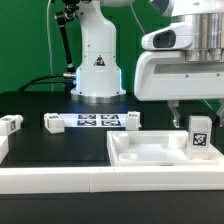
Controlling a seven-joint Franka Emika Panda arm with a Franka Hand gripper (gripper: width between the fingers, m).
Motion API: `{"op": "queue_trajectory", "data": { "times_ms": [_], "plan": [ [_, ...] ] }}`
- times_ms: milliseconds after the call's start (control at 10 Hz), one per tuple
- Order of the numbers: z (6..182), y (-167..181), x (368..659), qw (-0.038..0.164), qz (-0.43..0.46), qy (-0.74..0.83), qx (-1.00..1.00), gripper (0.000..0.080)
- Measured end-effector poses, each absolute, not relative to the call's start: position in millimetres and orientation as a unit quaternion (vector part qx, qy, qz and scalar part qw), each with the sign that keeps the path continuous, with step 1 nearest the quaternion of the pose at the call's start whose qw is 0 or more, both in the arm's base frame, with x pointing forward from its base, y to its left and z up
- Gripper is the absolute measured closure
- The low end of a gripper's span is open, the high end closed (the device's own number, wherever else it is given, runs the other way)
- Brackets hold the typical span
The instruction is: Assemble square table
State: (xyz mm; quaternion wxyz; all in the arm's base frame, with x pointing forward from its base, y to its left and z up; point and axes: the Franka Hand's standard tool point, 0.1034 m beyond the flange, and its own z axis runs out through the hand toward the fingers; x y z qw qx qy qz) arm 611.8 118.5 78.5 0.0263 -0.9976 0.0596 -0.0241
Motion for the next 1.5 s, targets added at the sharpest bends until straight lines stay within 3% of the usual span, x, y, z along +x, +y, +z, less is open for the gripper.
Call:
{"op": "queue_trajectory", "data": {
  "times_ms": [100,800,1500],
  "plan": [
    [78.5,118.5,611.9,0.026,-0.024,0.069,-0.997,0.0510],
    [78.5,120.5,611.5,0.035,-0.025,0.303,-0.952,0.0509],
    [78.6,124.5,612.1,0.065,-0.012,0.611,-0.789,0.0509]
  ]
}}
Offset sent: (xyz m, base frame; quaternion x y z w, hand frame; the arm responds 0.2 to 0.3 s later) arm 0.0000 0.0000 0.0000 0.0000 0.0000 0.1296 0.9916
